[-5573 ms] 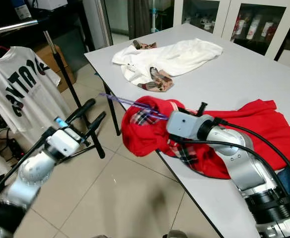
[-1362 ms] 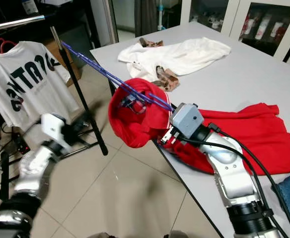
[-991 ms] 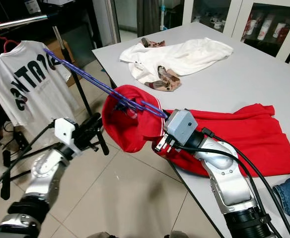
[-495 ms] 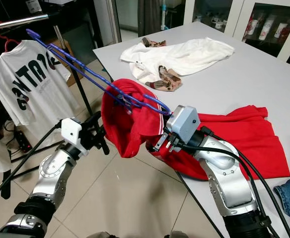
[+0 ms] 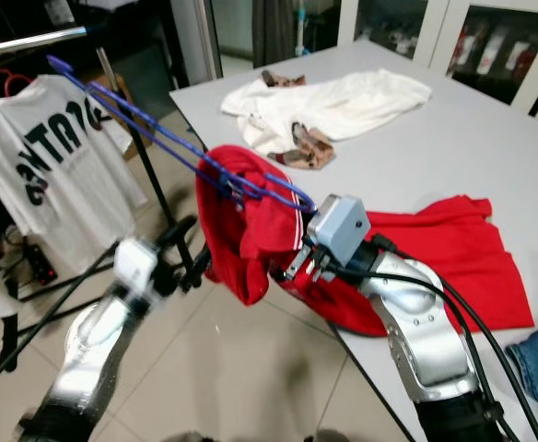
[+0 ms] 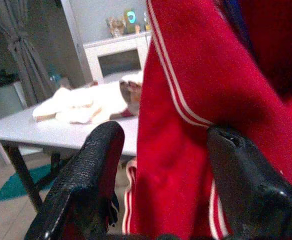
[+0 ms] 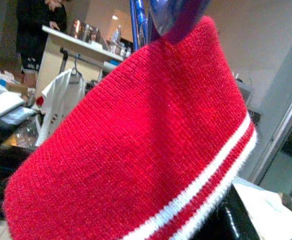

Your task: Hang hanger

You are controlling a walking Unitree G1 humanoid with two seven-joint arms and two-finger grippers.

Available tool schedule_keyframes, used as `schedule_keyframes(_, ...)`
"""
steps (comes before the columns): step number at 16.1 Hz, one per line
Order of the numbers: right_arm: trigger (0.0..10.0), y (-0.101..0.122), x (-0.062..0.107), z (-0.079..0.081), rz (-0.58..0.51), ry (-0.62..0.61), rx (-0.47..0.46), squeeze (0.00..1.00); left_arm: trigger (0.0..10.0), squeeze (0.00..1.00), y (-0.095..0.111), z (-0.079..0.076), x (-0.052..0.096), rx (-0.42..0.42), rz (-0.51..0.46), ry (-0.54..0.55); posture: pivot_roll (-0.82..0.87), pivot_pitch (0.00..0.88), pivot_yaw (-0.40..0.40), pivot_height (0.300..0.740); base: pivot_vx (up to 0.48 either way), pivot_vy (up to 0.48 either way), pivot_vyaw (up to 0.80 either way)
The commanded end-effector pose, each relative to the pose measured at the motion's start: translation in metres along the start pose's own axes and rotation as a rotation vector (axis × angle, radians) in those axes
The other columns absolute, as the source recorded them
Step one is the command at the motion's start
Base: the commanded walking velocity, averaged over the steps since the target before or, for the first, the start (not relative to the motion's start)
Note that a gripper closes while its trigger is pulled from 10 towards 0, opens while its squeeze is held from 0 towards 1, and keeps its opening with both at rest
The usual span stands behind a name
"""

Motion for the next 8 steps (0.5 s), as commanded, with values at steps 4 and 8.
schedule_keyframes(4,0.0,-0.001,-0.001,-0.002,0.008,-0.001,-0.001,0.0,10.0,0.0,0.004,-0.001,0.02,-0.014,0.027,-0.001,-0.06,0.0,0.089,0.736,0.0,0.0,0.0)
schedule_keyframes(8,0.0,0.0,-0.007,0.002,0.009,0.032,0.008,0.0,10.0,0.0,0.015,-0.006,0.013,-0.012,0.004,-0.039,-0.05,0.0,0.074,0.736,0.0,0.0,0.0)
Point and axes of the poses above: a point about 5 cm out from each wrist's last joint towards the gripper, its own x axis pointing back from the gripper into the wrist, its own y axis along the axis of the wrist's last joint, z = x × y, the point moved 3 cm from there along -x, pointing out of the wrist towards the gripper, and after that the axes turned 15 degrees about -x, right-handed, at the moved point
